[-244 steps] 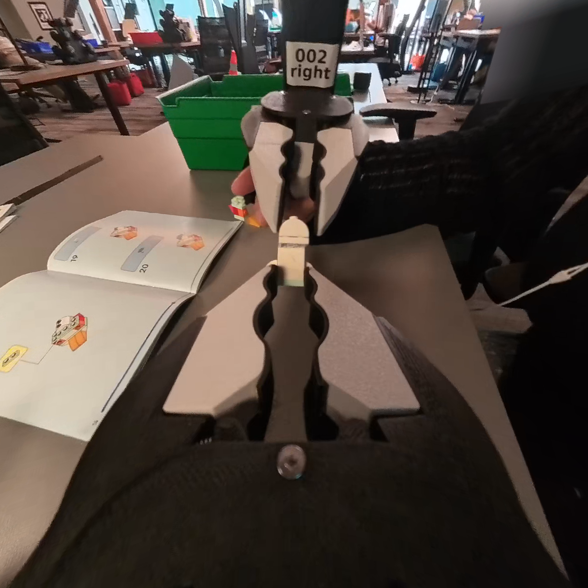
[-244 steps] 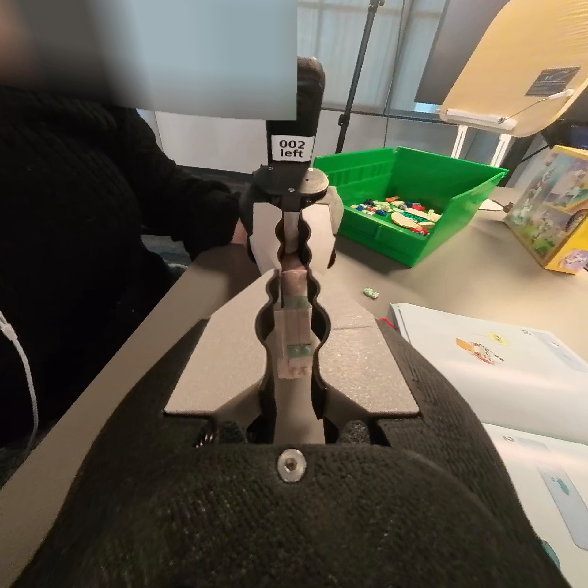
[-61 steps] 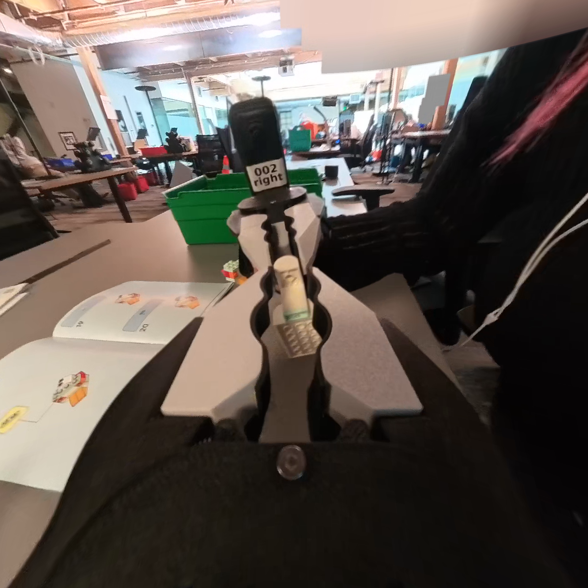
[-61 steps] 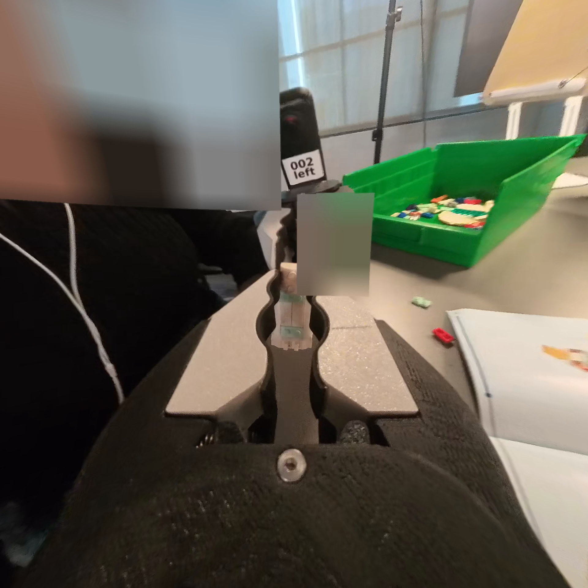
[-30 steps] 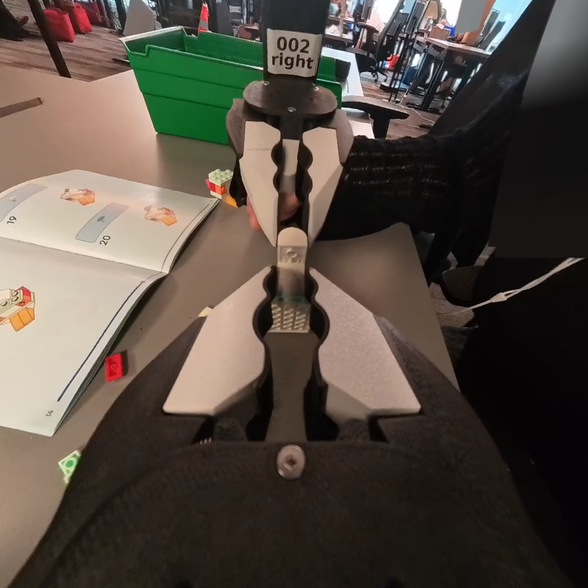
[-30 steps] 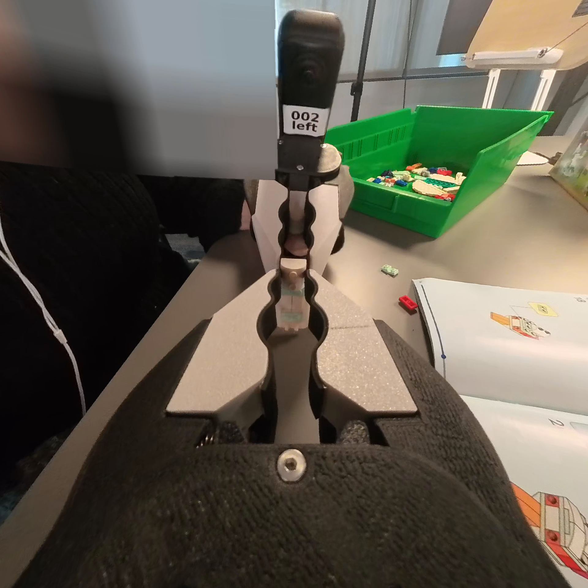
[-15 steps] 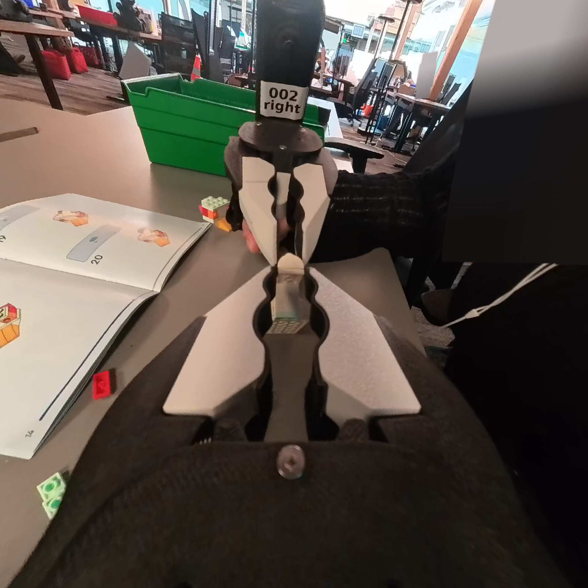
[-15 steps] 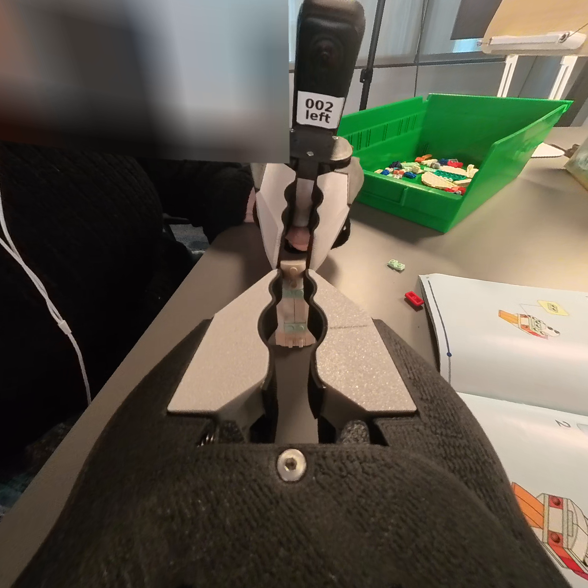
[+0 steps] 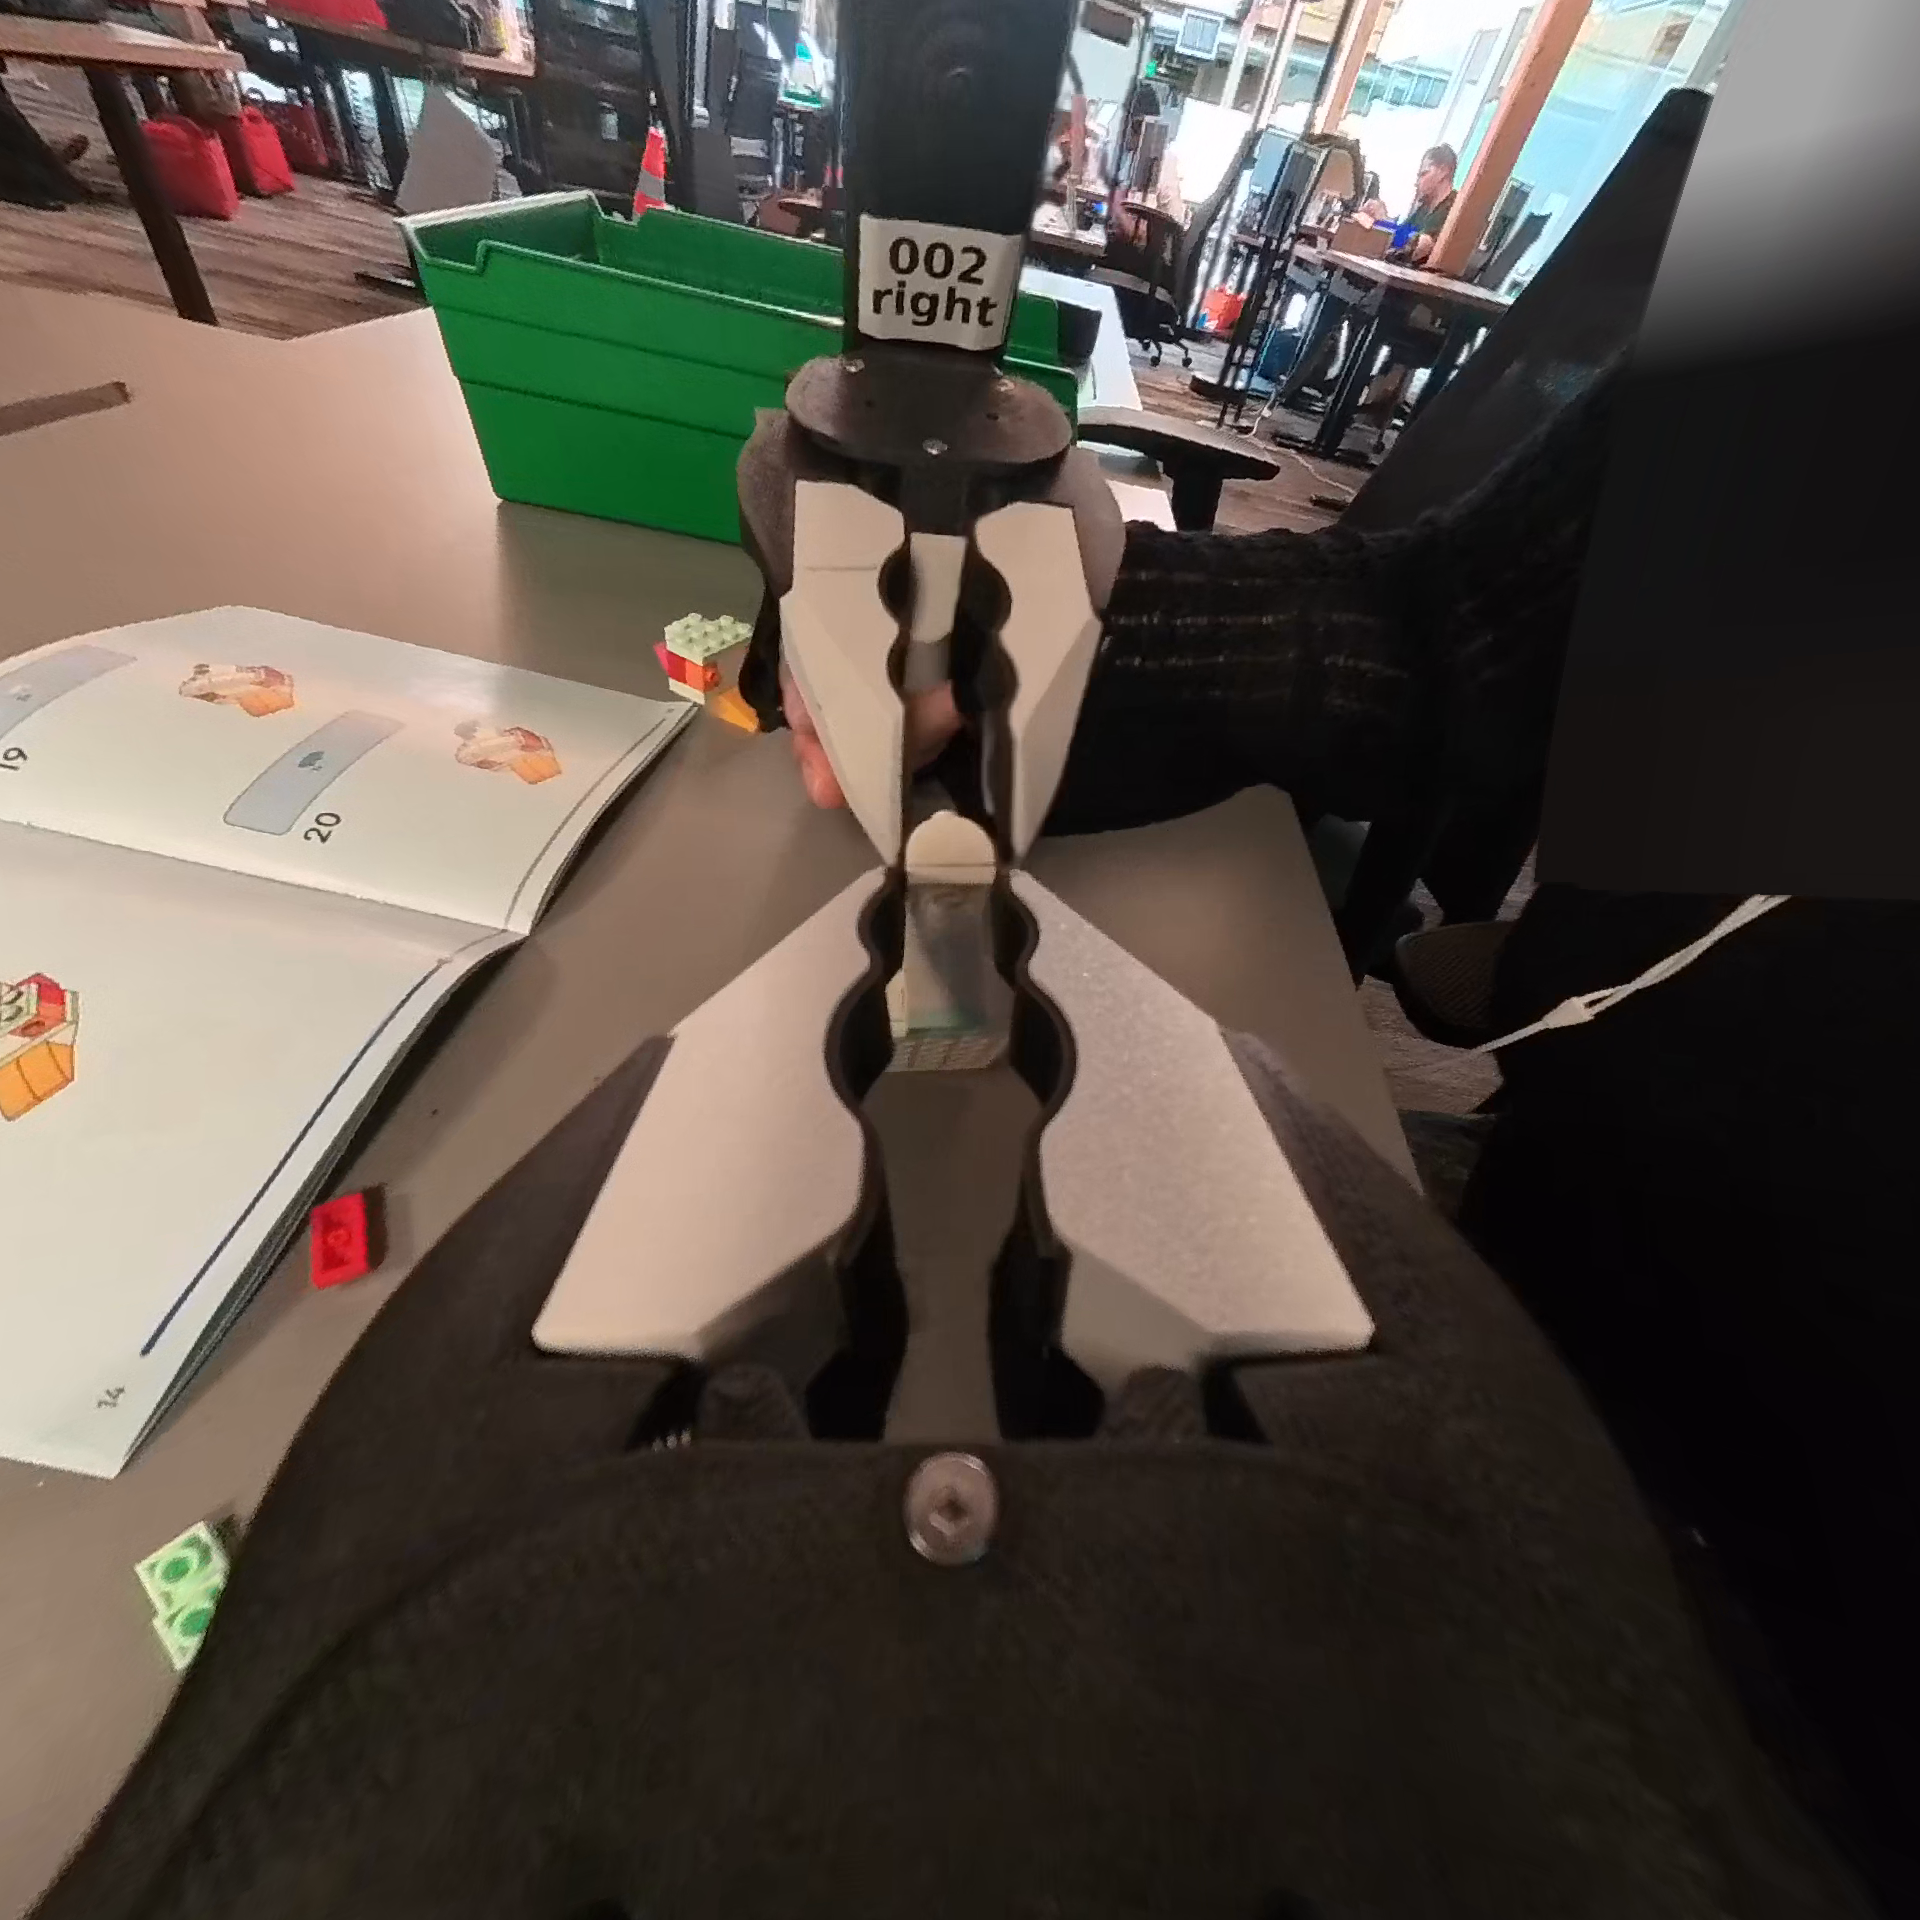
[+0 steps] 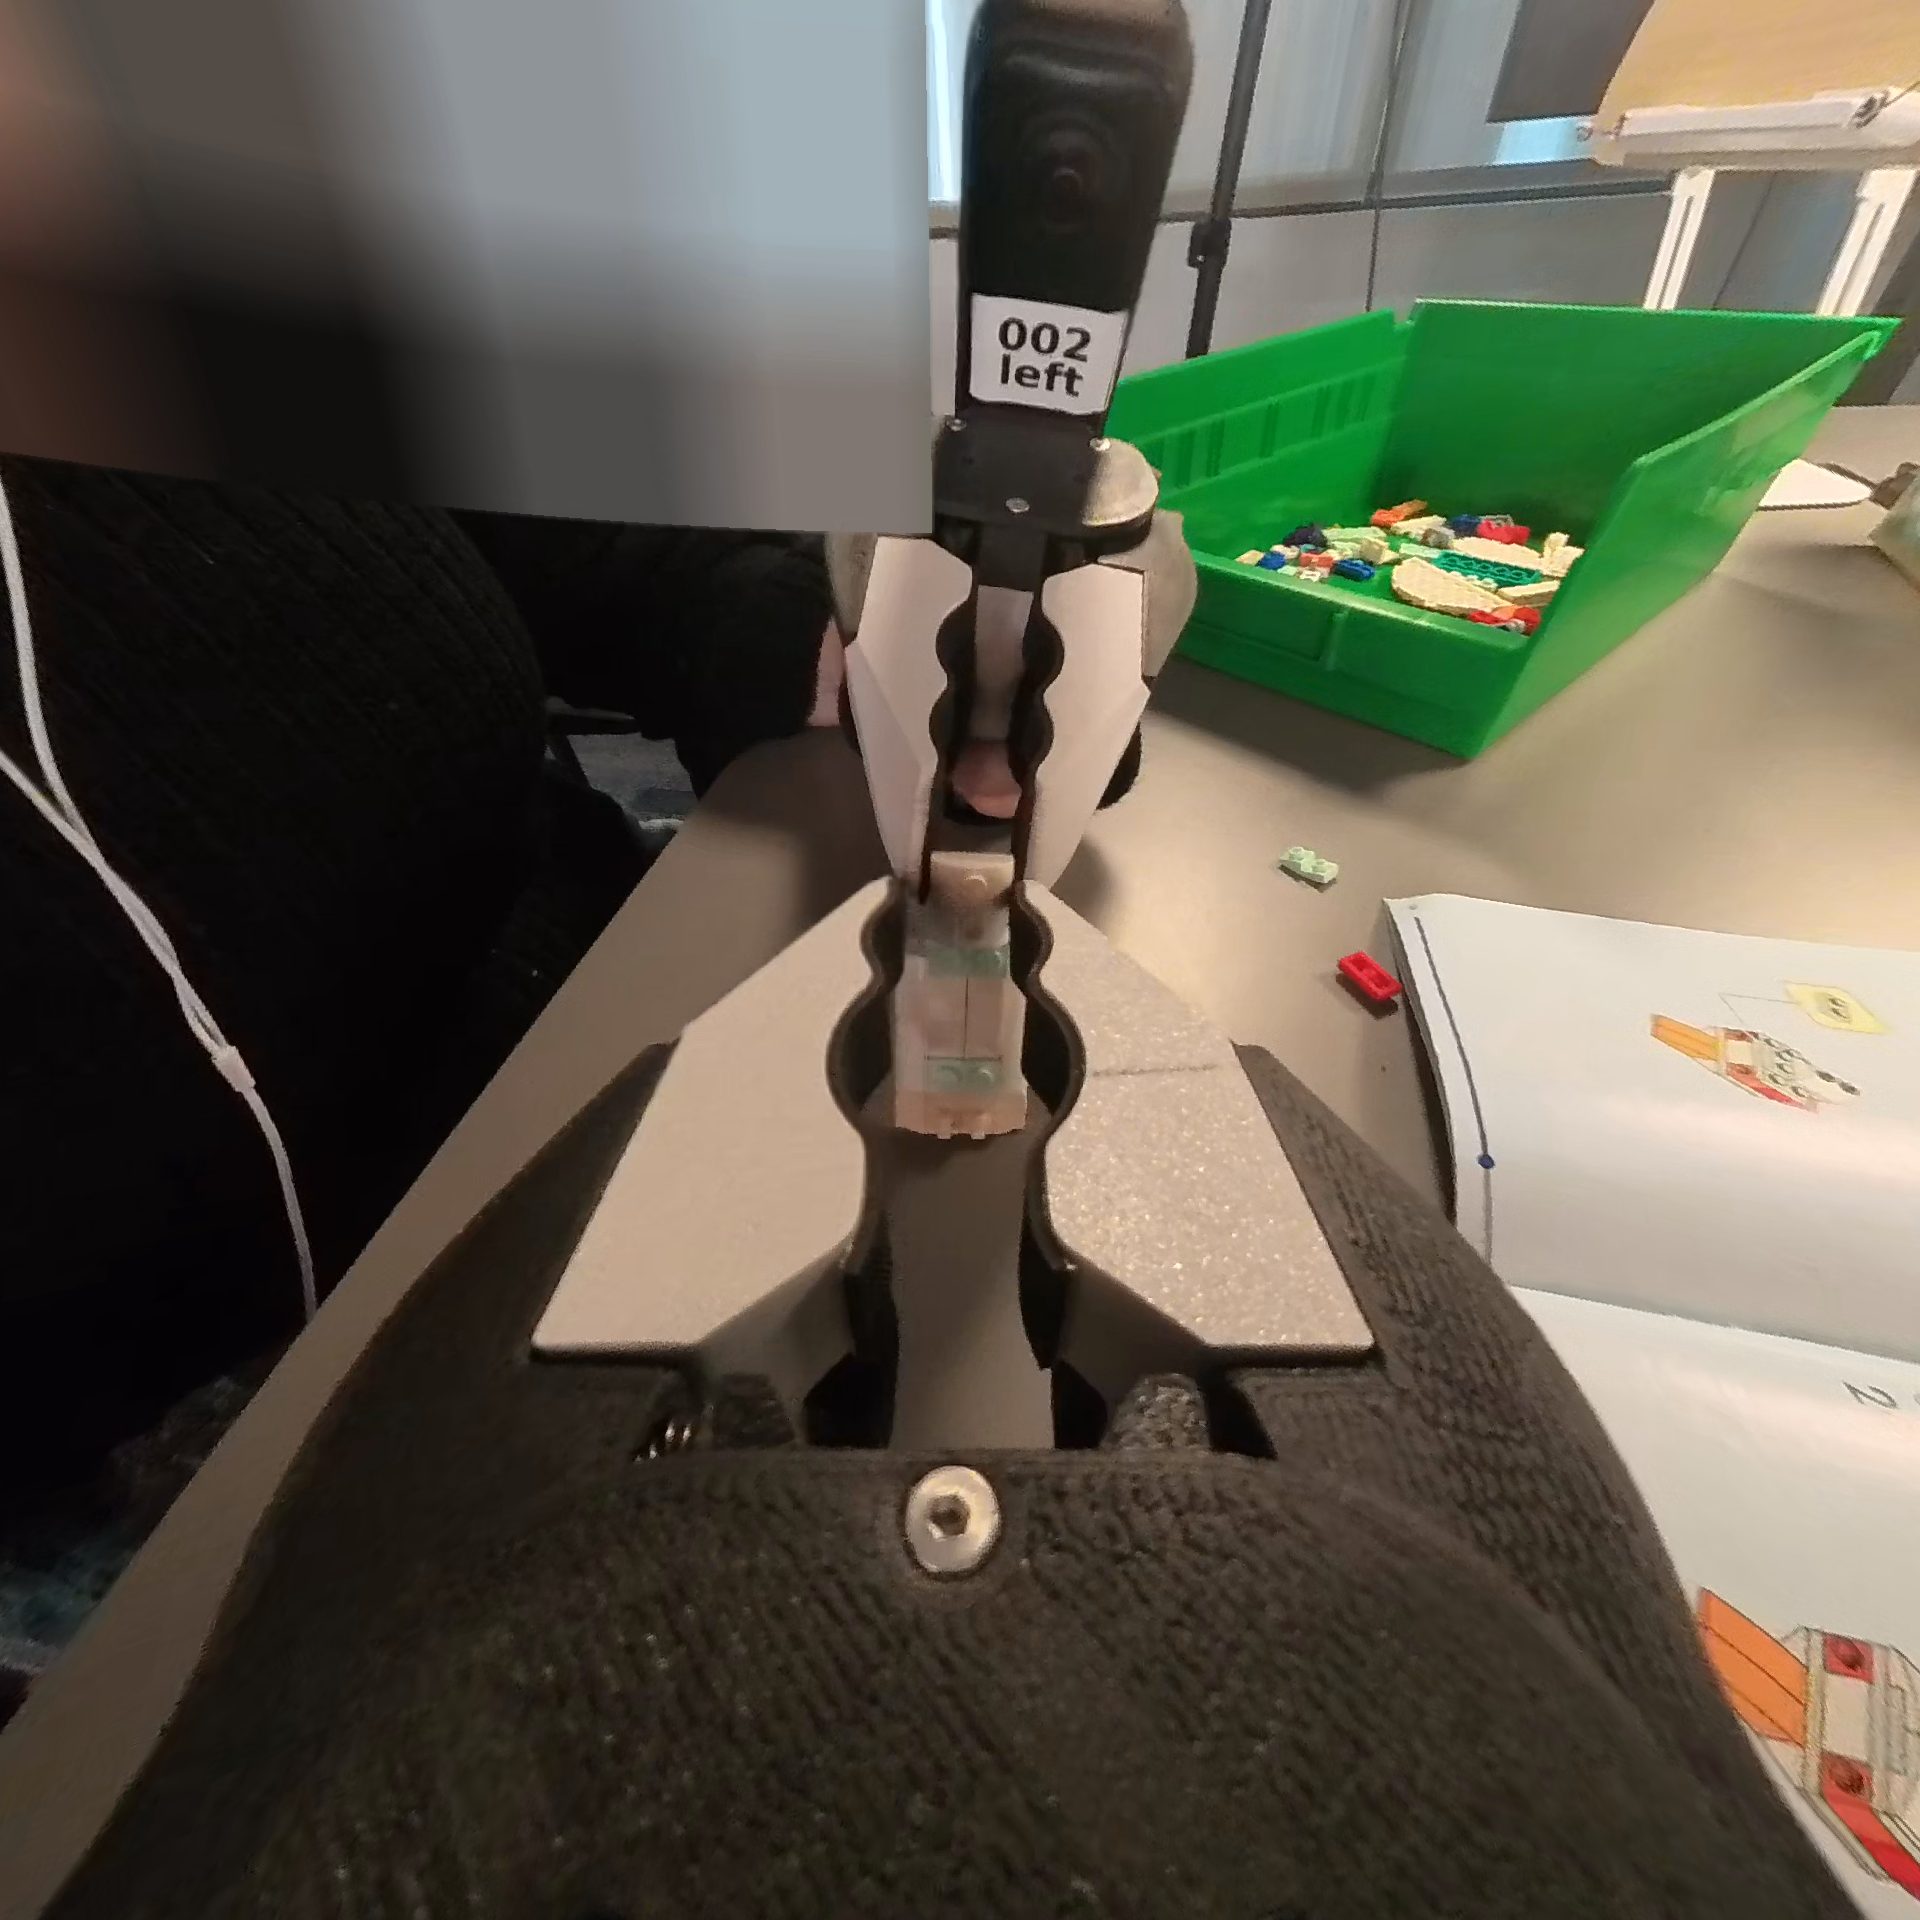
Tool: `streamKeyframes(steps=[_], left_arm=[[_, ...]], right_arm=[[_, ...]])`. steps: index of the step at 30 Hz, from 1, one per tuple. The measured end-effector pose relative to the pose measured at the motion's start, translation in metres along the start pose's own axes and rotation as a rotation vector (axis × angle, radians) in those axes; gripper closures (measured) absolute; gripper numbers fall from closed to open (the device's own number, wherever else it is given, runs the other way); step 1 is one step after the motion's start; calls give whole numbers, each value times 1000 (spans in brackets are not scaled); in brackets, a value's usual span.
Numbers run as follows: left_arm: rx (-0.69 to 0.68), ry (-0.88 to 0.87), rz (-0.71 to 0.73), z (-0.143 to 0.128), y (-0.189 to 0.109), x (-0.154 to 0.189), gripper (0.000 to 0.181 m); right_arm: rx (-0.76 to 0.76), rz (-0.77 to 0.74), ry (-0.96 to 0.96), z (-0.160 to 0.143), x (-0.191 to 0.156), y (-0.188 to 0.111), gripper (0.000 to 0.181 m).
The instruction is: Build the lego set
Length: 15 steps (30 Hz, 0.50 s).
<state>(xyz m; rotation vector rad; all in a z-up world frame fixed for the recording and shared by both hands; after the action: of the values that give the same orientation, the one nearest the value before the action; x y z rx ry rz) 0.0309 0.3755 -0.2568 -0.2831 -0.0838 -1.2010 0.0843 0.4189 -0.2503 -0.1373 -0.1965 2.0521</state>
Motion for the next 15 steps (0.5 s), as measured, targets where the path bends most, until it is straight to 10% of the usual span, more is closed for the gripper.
streamKeyframes(steps=[15], left_arm=[[-2,-222,-294,-3,2,14,165]], right_arm=[[-1,-40,-424,17,-31,0,159]])
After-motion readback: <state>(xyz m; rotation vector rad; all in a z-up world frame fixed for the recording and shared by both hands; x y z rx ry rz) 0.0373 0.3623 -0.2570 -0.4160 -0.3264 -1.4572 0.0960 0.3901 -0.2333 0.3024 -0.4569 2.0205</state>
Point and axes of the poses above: each gripper's, where its closed fingertips meet, y out along the fingers, z out of its top, x = y × z across the jaws, the point moved 4 cm from there along -y, back along the fingers, and after that the axes turned 13 degrees about -z, right-handed, at the moved point
